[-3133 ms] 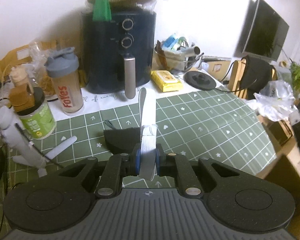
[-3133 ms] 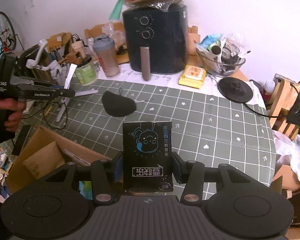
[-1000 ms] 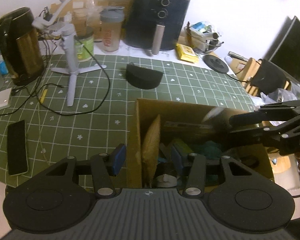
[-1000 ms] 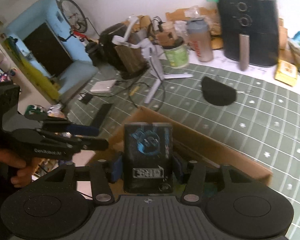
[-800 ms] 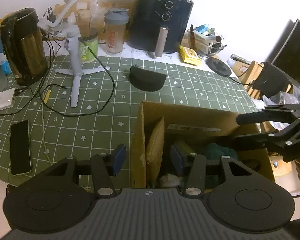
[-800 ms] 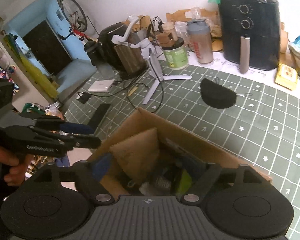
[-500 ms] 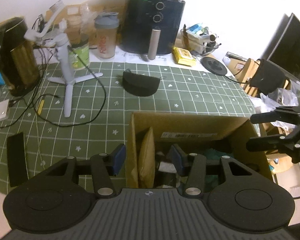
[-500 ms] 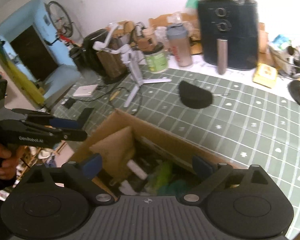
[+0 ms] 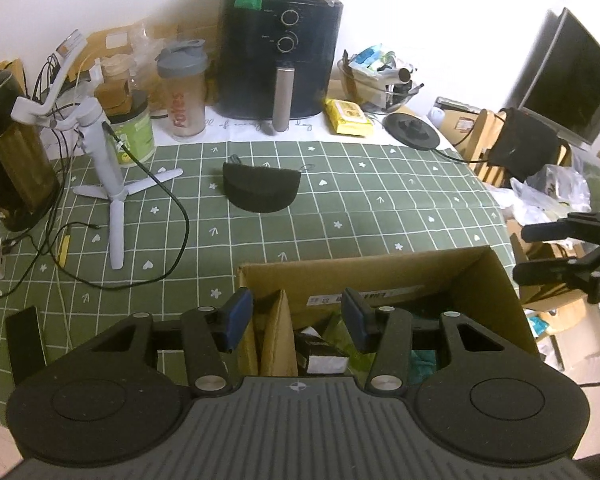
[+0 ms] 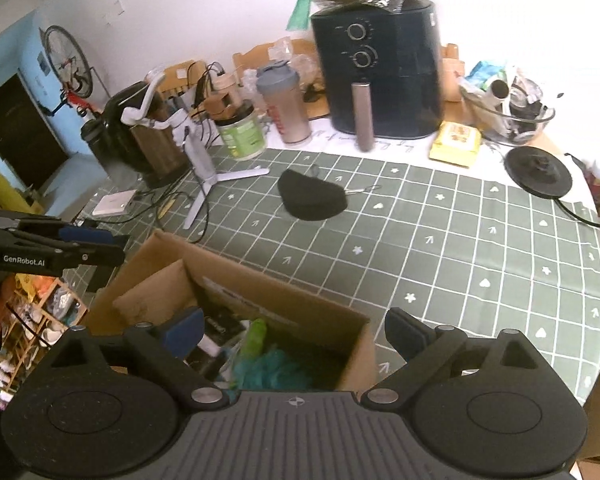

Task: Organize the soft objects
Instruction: 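Withdraw both grippers from the box toward the eye mask on the table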

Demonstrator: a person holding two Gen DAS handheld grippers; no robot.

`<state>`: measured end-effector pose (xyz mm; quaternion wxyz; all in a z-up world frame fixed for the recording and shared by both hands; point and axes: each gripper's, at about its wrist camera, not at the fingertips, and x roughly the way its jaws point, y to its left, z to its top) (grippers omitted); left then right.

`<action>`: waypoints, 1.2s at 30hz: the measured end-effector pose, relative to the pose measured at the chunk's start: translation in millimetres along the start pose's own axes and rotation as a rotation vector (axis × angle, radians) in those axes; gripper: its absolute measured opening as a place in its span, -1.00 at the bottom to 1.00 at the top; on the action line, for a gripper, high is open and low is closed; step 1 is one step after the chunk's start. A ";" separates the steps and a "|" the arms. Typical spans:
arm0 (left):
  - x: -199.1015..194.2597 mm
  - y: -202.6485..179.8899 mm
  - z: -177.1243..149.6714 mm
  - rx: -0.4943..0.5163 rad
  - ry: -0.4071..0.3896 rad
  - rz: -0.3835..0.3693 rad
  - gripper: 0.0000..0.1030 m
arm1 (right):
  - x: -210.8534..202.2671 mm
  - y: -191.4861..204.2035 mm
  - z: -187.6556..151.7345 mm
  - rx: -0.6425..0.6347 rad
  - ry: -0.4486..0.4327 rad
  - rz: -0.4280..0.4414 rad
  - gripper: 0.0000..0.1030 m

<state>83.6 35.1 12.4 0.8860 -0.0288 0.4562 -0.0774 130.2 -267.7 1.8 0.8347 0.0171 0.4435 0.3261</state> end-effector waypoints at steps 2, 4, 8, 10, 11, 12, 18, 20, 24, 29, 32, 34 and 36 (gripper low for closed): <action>1.8 0.5 3.4 0.013 -0.004 0.005 -0.04 | -0.8 -2.9 1.5 0.009 -0.007 0.001 0.88; 2.9 1.6 7.0 0.025 -0.016 0.005 0.30 | 0.3 -5.6 3.9 0.008 -0.012 0.002 0.88; 4.9 4.8 16.8 0.052 -0.043 0.005 0.36 | 5.3 -13.5 12.6 0.010 -0.019 -0.013 0.88; 8.0 6.8 21.8 0.063 -0.046 0.006 0.37 | 7.2 -16.8 16.6 0.008 -0.027 -0.006 0.88; 9.6 8.1 24.0 0.066 -0.046 0.007 0.37 | 9.4 -18.2 19.1 0.004 -0.027 -0.009 0.88; 11.4 9.7 26.8 0.068 -0.046 0.006 0.37 | 11.6 -18.8 21.2 0.000 -0.024 -0.017 0.88; 24.8 17.6 39.3 0.093 -0.050 -0.002 0.40 | 21.7 -26.3 30.1 0.014 -0.028 -0.033 0.88; 30.4 19.2 43.9 0.110 -0.052 -0.004 0.41 | 26.7 -30.9 33.3 0.027 -0.030 -0.037 0.88; 41.7 23.3 55.5 0.138 -0.063 -0.014 0.42 | 38.7 -38.1 44.7 0.022 -0.030 -0.055 0.88; 56.4 26.5 72.5 0.180 -0.079 -0.027 0.43 | 54.3 -43.1 63.8 -0.015 -0.016 -0.078 0.88; 66.6 29.3 79.9 0.197 -0.074 -0.033 0.44 | 64.7 -45.0 72.7 -0.030 -0.005 -0.087 0.88; 72.8 32.5 83.3 0.201 -0.071 -0.035 0.49 | 71.5 -45.4 77.7 -0.039 0.001 -0.091 0.88; 81.4 35.4 86.2 0.202 -0.061 -0.040 0.53 | 78.3 -45.0 81.3 -0.051 0.010 -0.097 0.88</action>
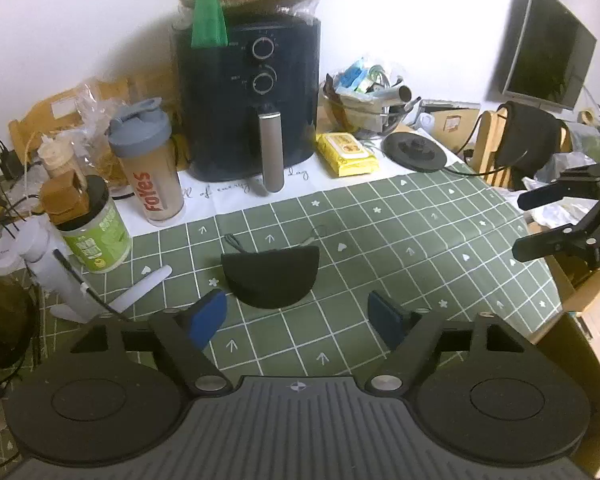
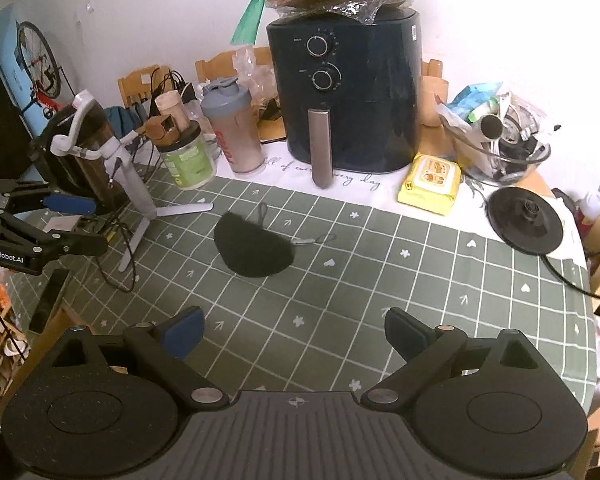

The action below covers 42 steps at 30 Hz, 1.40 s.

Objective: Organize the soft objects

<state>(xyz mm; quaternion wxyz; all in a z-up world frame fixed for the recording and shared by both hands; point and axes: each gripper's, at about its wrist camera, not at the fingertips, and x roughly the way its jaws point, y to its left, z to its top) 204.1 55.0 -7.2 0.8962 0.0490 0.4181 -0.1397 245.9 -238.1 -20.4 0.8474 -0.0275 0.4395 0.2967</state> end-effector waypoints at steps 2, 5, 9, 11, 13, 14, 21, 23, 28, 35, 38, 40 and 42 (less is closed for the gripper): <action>9.7 4.0 0.8 -0.002 0.011 -0.005 0.54 | 5.8 0.6 3.1 -0.013 0.009 -0.003 0.88; 25.3 8.2 3.0 0.024 0.034 -0.005 0.54 | 13.4 1.8 6.2 -0.031 0.029 -0.016 0.88; 42.8 12.3 6.5 0.049 0.050 -0.016 0.55 | 19.0 1.5 5.7 -0.031 0.041 -0.024 0.88; 52.0 13.4 8.9 0.066 0.063 -0.019 0.55 | 21.0 -0.2 4.2 -0.015 0.043 -0.024 0.88; 60.7 13.2 11.9 0.091 0.075 -0.019 0.55 | 22.7 -1.9 1.3 0.006 0.045 -0.026 0.88; 65.5 12.9 13.6 0.111 0.081 -0.014 0.55 | 23.9 -2.6 -0.7 0.016 0.047 -0.028 0.88; 98.2 9.2 26.5 0.228 0.125 -0.025 0.55 | 28.1 -5.9 -15.6 0.078 0.062 -0.039 0.88; 108.2 7.3 29.8 0.269 0.140 -0.020 0.58 | 26.9 -6.5 -18.2 0.097 0.058 -0.046 0.88; 134.7 -0.1 33.9 0.411 0.169 -0.037 0.73 | 20.7 -10.4 -23.7 0.146 0.043 -0.061 0.88; 173.2 -2.8 37.3 0.548 0.229 -0.096 0.74 | 10.5 -14.9 -33.3 0.194 0.027 -0.094 0.88; 188.5 0.5 39.7 0.572 0.256 -0.123 0.74 | 6.6 -18.6 -39.0 0.226 0.020 -0.104 0.88; 198.2 0.7 41.3 0.601 0.282 -0.146 0.74 | 4.3 -20.2 -42.9 0.243 0.019 -0.114 0.88; 207.6 1.6 40.7 0.633 0.306 -0.167 0.74 | 1.7 -21.3 -47.1 0.258 0.017 -0.122 0.88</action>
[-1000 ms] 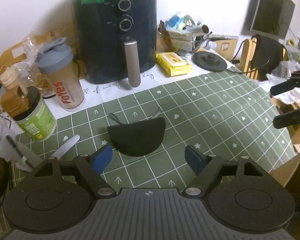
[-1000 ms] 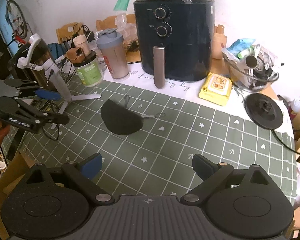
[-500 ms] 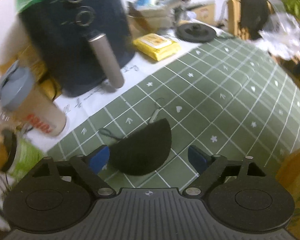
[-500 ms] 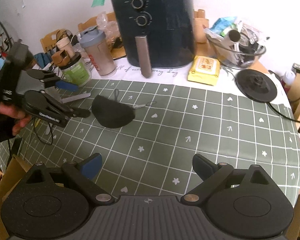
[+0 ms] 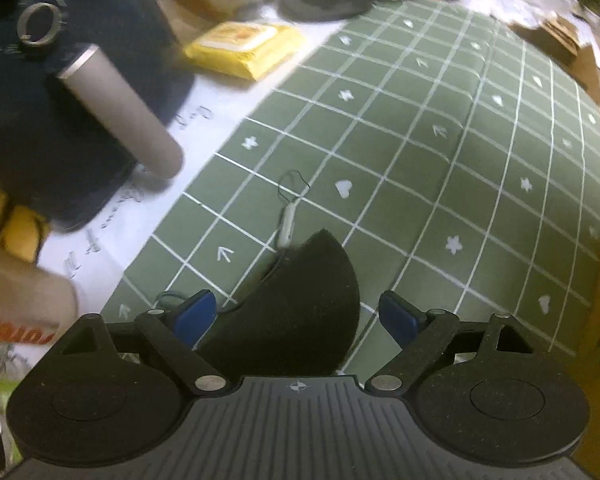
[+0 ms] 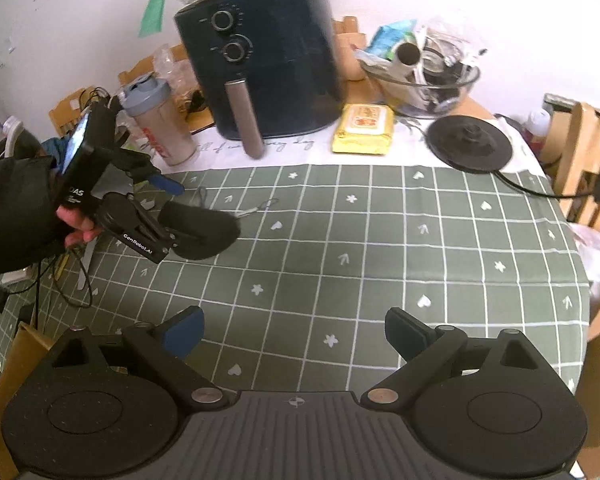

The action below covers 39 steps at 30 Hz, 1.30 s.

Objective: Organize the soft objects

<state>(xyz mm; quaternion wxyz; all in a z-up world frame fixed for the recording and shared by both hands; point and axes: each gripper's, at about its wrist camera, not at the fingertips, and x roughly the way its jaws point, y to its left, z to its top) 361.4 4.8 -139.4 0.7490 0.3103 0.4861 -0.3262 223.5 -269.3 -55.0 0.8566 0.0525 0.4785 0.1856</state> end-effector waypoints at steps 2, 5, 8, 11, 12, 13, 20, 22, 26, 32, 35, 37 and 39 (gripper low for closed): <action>8.5 3.7 1.0 0.033 0.025 -0.025 0.74 | -2.0 -2.0 -3.1 0.015 0.000 -0.005 0.88; 16.7 7.3 1.3 0.087 0.055 -0.058 0.74 | -4.5 -4.1 -8.3 0.033 0.002 -0.008 0.88; 24.7 9.1 1.1 0.145 0.098 -0.112 0.74 | -5.1 -5.8 -12.8 0.044 0.010 -0.014 0.88; 35.0 6.1 -0.9 0.209 0.156 -0.144 0.74 | -6.0 -6.8 -16.3 0.052 0.013 -0.019 0.88; 38.4 5.9 -1.2 0.223 0.172 -0.138 0.74 | -6.7 -7.2 -17.2 0.055 0.013 -0.019 0.88; 42.2 5.5 -1.9 0.233 0.190 -0.126 0.74 | -7.2 -7.5 -17.8 0.057 0.012 -0.019 0.88; 41.3 -1.2 -1.5 0.245 0.205 -0.125 0.44 | -11.9 -12.5 -16.4 0.050 0.009 -0.028 0.88; 37.9 -5.3 -0.9 0.237 0.199 -0.113 0.38 | -12.7 -15.1 -14.9 0.047 0.006 -0.030 0.88; 26.5 -11.8 1.3 0.189 0.162 -0.070 0.36 | -13.2 -19.8 -10.5 0.035 0.003 -0.033 0.88; -4.5 -13.8 7.0 0.024 0.045 -0.017 0.35 | -9.0 -20.3 -4.3 -0.001 0.008 -0.027 0.88; -23.3 -15.3 5.1 -0.079 -0.029 -0.001 0.35 | -5.6 -20.6 -1.3 -0.014 0.011 -0.019 0.88; -34.2 -20.2 3.5 -0.115 -0.071 0.025 0.35 | -2.6 -20.0 0.5 -0.022 0.013 -0.014 0.88; -45.1 -25.5 1.7 -0.145 -0.113 0.036 0.35 | 1.4 -18.8 2.9 -0.031 0.017 -0.006 0.88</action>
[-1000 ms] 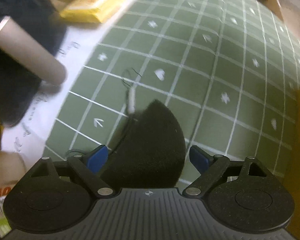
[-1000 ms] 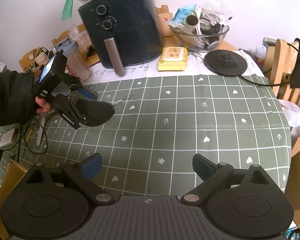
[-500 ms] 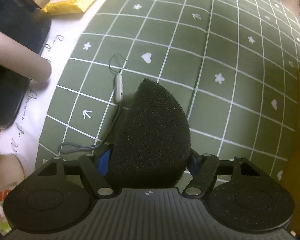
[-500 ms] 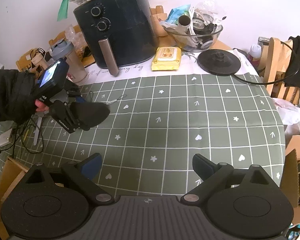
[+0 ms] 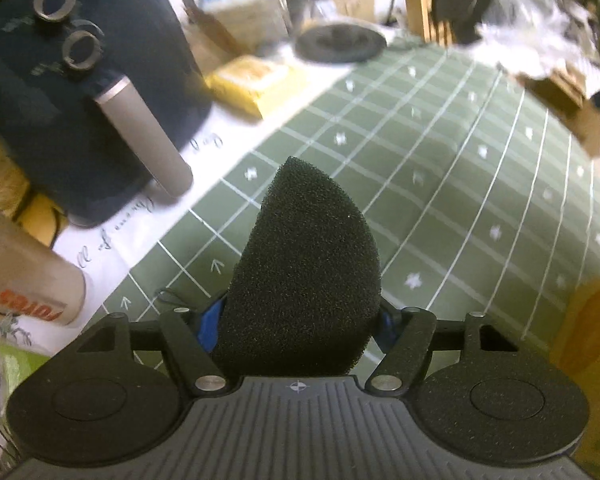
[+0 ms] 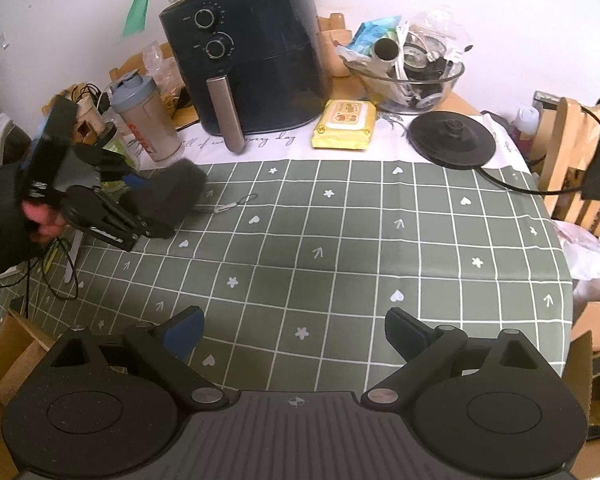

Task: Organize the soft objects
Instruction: 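Grasp the grey cable by its white plug with the right gripper while the left holds the mask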

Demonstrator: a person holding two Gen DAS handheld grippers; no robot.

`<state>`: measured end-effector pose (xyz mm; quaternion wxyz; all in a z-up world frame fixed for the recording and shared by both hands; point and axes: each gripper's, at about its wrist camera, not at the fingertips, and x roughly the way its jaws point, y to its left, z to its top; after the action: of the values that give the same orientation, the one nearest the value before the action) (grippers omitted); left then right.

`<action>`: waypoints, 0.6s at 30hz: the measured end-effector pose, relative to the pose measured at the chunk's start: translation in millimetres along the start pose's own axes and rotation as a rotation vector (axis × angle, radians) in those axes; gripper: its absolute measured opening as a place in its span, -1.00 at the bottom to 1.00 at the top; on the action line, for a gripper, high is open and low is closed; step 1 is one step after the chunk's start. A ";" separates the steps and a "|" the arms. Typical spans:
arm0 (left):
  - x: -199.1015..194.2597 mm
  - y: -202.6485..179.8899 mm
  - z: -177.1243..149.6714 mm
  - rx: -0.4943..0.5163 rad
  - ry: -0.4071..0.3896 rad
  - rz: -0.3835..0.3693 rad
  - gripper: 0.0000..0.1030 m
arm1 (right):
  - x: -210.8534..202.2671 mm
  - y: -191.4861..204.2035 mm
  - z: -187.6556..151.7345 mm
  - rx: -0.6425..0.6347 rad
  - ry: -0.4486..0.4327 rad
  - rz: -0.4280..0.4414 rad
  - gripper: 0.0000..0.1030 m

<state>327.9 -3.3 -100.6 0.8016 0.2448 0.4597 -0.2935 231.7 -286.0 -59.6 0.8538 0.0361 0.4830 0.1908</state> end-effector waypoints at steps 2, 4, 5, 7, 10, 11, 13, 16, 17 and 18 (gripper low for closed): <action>-12.8 -2.6 -3.1 -0.026 -0.037 0.017 0.34 | 3.7 2.2 2.6 -0.015 0.004 0.006 0.88; -25.7 -4.0 -6.5 -0.052 -0.070 0.024 0.34 | 7.7 4.5 5.8 -0.033 0.007 0.015 0.88; -32.5 -5.3 -8.5 -0.064 -0.087 0.028 0.34 | 9.7 5.6 7.4 -0.042 0.008 0.018 0.88; -43.1 -7.4 -13.5 -0.083 -0.116 0.035 0.34 | 13.3 7.3 11.1 -0.058 0.011 0.023 0.88; -59.7 -12.4 -23.0 -0.107 -0.158 0.049 0.34 | 19.3 10.2 17.5 -0.085 0.014 0.026 0.88; -65.2 -14.2 -26.7 -0.116 -0.170 0.053 0.34 | 21.4 11.0 19.8 -0.096 0.015 0.030 0.88; -75.3 -17.4 -32.7 -0.135 -0.189 0.057 0.34 | 26.1 12.7 24.5 -0.118 0.018 0.034 0.88; -87.2 -23.7 -39.7 -0.145 -0.206 0.071 0.34 | 33.0 14.9 31.5 -0.154 0.023 0.038 0.88; -90.8 -25.0 -42.2 -0.153 -0.209 0.072 0.34 | 35.2 15.6 33.5 -0.163 0.024 0.039 0.88; -94.7 -26.1 -44.8 -0.161 -0.214 0.074 0.34 | 37.8 16.4 35.9 -0.174 0.026 0.041 0.88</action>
<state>244.9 31.2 -40.9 0.8733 0.1640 0.3845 -0.2504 274.5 -252.8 -67.2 0.8434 -0.0308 0.4747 0.2500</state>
